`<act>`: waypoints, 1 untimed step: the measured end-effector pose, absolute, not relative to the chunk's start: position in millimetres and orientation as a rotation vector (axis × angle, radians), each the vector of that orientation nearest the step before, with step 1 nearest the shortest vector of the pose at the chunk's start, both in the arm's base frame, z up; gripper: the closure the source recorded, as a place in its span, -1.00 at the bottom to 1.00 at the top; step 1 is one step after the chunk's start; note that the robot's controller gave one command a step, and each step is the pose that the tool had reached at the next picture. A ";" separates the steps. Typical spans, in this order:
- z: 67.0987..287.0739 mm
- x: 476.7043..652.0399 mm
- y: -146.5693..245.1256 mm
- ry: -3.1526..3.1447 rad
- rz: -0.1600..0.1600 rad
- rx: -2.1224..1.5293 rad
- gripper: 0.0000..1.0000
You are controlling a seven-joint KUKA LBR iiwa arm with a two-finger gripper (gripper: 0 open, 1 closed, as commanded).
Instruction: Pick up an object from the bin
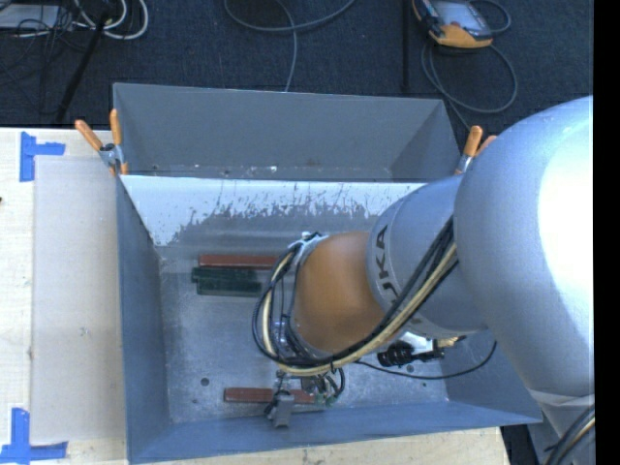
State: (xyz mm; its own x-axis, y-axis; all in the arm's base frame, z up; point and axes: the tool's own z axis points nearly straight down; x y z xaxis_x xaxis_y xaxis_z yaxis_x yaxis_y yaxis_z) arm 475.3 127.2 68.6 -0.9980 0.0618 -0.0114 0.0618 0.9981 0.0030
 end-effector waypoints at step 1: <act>107.2 470.6 120.7 3.140 0.000 0.074 -1.00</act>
Offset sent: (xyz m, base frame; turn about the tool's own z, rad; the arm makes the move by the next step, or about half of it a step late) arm -0.0018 -0.0276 0.0314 0.0208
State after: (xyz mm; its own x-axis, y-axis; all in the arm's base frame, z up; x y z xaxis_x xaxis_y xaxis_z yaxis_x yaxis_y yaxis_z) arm 470.6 120.7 107.2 -0.9989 0.0472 -0.0007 0.0472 0.9989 0.0000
